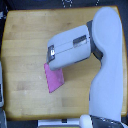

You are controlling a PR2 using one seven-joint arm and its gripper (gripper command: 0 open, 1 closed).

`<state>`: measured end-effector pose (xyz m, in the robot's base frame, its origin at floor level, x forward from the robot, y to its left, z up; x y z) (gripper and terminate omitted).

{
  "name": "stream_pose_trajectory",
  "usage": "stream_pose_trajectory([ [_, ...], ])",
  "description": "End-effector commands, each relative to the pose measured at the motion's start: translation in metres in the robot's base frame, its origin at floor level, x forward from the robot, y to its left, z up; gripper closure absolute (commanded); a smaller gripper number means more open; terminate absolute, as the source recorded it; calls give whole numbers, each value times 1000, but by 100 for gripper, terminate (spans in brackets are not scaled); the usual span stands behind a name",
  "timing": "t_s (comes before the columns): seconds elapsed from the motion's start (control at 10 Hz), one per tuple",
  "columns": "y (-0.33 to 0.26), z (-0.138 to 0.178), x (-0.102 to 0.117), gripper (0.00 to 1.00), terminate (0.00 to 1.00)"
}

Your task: Folding a cloth

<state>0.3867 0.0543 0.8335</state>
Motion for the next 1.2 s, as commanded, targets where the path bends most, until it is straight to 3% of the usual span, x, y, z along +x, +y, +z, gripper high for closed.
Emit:
stream_pose_trajectory([
  [0.0, 43, -8, -28, 100, 0],
  [0.6, 68, -38, -42, 100, 0],
  [0.7, 74, -45, -18, 100, 0],
  [0.8, 75, -56, -10, 100, 0],
  [1.1, 81, -65, -14, 100, 0],
])
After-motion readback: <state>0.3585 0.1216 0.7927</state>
